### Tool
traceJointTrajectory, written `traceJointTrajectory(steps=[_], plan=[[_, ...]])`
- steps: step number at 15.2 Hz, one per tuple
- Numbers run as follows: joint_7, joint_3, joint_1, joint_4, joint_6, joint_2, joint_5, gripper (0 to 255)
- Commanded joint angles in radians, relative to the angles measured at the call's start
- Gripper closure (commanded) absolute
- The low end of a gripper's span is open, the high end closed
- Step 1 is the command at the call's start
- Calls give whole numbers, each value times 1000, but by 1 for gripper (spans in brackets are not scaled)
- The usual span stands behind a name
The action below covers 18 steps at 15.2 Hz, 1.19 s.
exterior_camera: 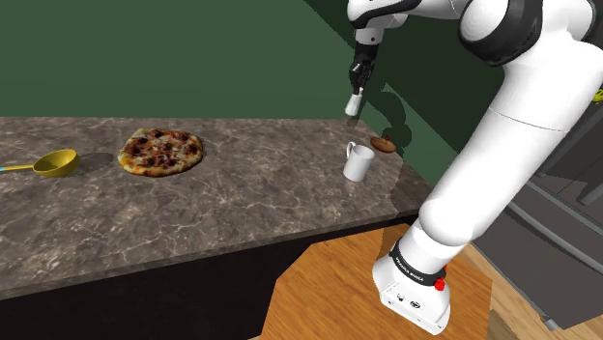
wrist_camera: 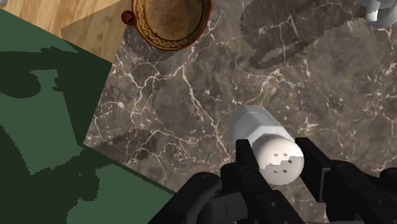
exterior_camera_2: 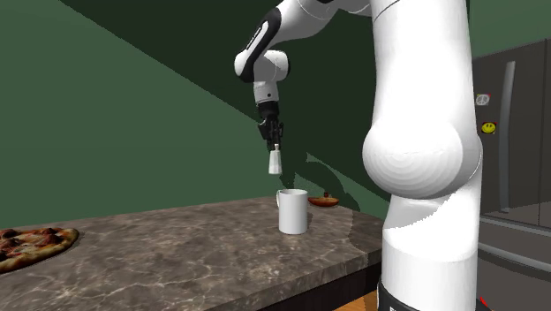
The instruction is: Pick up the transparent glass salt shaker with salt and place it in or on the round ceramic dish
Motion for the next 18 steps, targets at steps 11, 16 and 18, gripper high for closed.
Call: traceJointTrajectory(steps=[11,16,18], plan=[[-227,-117,-121,-84,4,-125,-59,255],[-279,-149,-149,-120,42,-133,-66,255],[-277,-150,-150,-143,68,-129,-65,255]])
